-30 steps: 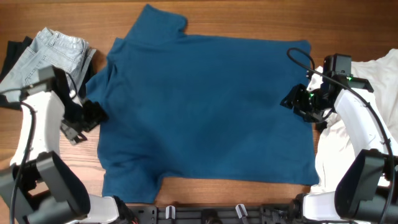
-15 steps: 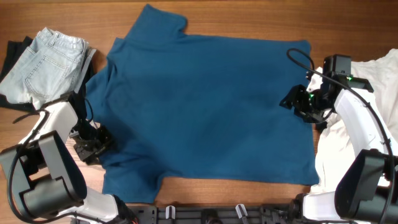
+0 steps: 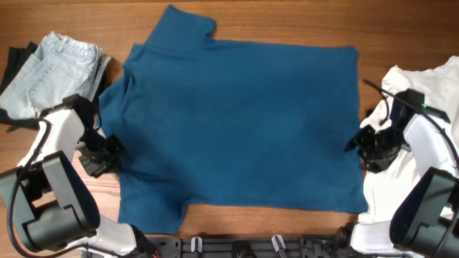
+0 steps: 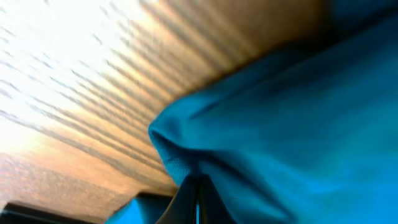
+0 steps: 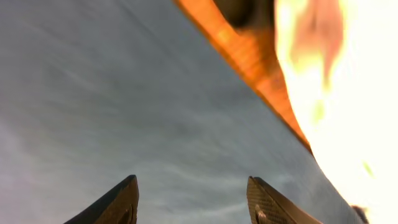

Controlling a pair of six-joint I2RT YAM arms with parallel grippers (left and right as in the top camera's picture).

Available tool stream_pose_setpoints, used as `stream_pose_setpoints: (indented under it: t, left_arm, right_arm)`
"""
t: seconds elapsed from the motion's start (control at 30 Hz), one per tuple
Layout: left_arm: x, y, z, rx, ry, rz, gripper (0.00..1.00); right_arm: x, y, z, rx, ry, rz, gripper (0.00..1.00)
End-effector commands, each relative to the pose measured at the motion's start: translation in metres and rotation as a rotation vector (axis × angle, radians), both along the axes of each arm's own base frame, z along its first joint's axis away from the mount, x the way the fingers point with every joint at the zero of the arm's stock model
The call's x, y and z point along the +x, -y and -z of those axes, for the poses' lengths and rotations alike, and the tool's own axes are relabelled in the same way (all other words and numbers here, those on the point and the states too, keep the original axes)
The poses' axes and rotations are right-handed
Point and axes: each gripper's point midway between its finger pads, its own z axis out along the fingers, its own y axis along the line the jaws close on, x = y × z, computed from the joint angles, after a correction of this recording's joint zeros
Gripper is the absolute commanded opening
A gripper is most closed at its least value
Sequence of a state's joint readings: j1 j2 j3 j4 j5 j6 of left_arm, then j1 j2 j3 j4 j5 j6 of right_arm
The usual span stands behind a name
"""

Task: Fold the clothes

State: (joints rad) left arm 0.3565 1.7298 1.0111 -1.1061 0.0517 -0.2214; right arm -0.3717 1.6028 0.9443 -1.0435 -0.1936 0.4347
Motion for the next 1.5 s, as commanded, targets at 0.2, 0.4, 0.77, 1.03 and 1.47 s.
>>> stream_pose_setpoints:
  t: [0.2,0.4,0.77,1.03,1.47]
  left_arm:
    - [0.009,-0.003,-0.001,0.0,0.03,-0.01,0.04]
    - [0.01,-0.003,-0.001,-0.005,0.034,-0.012,0.25]
    - [0.01,0.0,-0.002,-0.021,0.039,-0.015,0.36]
    - [0.012,0.021,-0.006,-0.136,0.05,-0.045,0.71]
    - [-0.019,0.035,0.023,-0.169,-0.001,-0.047,0.67]
  right_arm:
    - [-0.078,-0.02,0.035,0.06,-0.252,0.153,0.5]
    - [-0.089,-0.036,0.045,0.121,-0.261,0.172,0.37]
    - [-0.031,-0.039,-0.011,0.212,-0.024,0.138,0.04]
    - [0.05,-0.056,-0.047,0.372,0.278,0.218,0.05]
    - [0.059,-0.06,-0.034,0.209,0.292,0.108,0.04]
